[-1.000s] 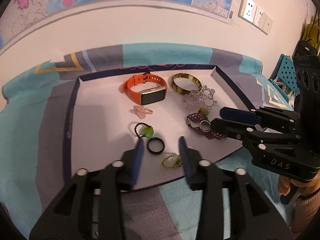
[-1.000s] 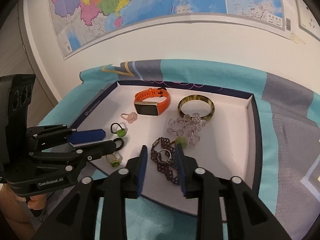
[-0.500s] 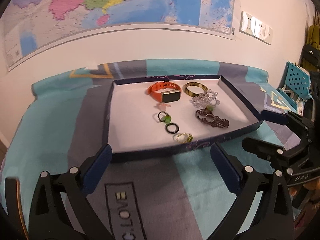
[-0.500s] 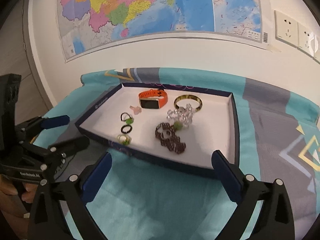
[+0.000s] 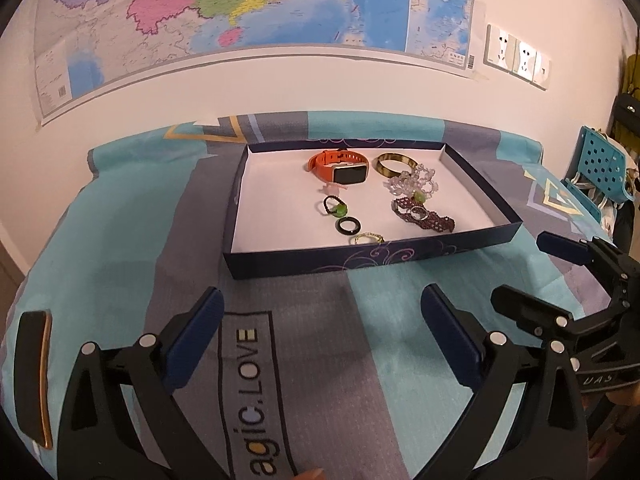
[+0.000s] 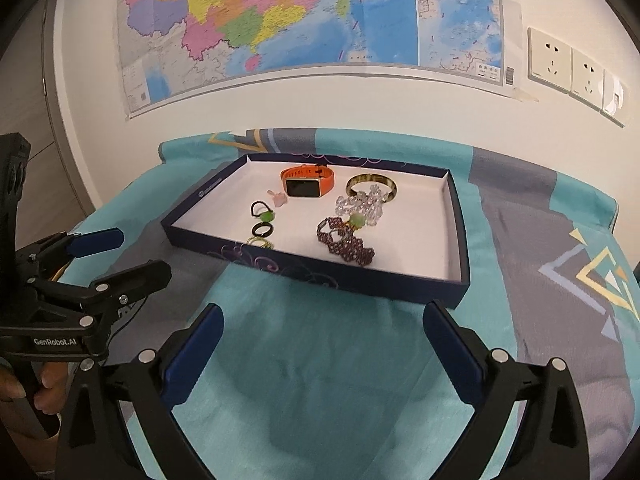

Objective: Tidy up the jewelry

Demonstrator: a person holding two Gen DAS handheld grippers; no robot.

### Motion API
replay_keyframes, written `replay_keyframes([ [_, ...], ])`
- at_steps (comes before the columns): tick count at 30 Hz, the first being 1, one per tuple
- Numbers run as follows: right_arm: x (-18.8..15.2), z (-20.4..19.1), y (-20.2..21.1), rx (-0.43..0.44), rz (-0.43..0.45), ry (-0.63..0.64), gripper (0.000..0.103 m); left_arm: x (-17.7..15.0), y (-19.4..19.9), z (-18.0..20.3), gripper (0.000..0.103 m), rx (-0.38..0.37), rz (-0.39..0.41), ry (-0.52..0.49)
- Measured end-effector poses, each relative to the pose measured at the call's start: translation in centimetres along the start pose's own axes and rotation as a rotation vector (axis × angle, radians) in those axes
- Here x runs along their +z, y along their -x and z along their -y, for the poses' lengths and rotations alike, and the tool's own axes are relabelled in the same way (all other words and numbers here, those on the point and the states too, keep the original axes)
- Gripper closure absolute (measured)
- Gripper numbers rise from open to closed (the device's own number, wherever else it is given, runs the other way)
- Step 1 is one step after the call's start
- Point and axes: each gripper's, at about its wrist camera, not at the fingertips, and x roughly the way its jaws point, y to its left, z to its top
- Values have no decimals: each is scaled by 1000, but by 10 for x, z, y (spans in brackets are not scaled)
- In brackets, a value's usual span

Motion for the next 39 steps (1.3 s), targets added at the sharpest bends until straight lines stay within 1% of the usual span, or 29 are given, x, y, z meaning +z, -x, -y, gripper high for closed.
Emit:
replay_keyframes([
  [3, -3, -2, 2, -4, -2, 2, 6, -3, 0, 0, 6, 18, -10, -1],
  [12, -6, -9, 3, 4, -3, 4, 6, -6, 2, -1, 6, 26, -8, 5],
  [22, -7, -10, 2, 5, -14, 9, 6, -7, 3, 0, 6, 11, -16, 3],
  [39, -7, -9, 1, 9, -15, -4, 6, -8, 5, 1, 6, 14, -10, -2],
])
